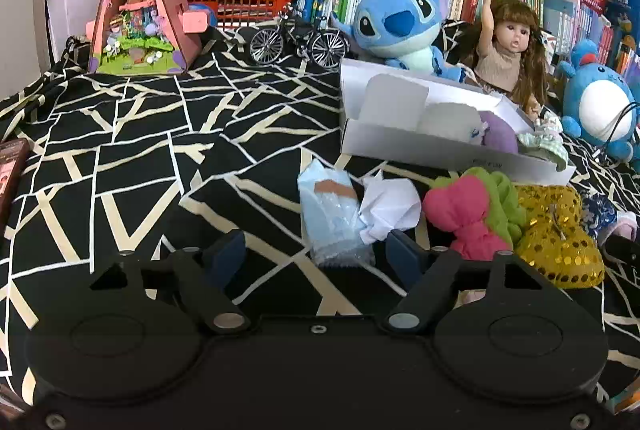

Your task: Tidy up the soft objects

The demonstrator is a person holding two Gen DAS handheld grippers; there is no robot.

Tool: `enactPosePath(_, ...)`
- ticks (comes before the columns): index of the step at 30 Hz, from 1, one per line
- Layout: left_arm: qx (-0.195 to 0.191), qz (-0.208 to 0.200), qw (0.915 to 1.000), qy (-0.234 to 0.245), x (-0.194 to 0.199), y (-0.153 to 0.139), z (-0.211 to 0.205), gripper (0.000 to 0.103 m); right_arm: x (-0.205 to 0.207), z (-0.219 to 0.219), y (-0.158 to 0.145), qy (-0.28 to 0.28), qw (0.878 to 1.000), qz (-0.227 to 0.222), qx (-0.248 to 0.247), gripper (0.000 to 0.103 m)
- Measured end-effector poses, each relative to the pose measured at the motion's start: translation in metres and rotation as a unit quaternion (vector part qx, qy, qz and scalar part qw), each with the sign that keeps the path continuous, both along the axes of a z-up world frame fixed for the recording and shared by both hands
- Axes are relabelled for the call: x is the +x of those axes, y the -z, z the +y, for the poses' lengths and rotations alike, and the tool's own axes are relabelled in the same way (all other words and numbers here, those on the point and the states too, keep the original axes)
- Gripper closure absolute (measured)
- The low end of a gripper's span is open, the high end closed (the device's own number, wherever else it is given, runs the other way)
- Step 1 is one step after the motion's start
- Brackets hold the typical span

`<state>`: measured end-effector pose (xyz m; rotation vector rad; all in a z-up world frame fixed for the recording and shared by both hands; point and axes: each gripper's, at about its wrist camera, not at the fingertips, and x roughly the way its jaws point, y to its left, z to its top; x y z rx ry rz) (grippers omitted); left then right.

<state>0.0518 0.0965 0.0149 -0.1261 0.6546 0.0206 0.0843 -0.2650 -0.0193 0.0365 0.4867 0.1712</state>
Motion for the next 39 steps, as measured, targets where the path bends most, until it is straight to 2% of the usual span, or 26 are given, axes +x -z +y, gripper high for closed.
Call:
enactPosePath(3,0.004,0.004,0.9999,-0.01,-0.002,0.002,0.001,0.039,0.0,0.0,0.002,0.001,1.0,0.004,-0.002,0.0)
enactPosePath(9,0.003,-0.03,0.9986,-0.043,-0.011,-0.006,0.01,0.039,0.0,0.001,0.004,0.002,1.0,0.003,0.002,0.0)
enactPosePath(13,0.014,-0.024,0.9984,-0.049,-0.003,-0.004,0.01,0.039,0.002,-0.001,0.004,0.015,1.0,0.001,0.011,0.0)
enactPosePath(30,0.019,0.0,0.9996,-0.022,0.032,0.014,-0.02,0.038,0.009,-0.004,0.008,0.036,0.999,0.008,0.008,0.001)
enactPosePath(39,0.025,-0.003,0.9995,-0.02,0.033,0.016,-0.022,0.041,0.013,-0.003,0.009,0.034,0.999,0.023,0.011,0.001)
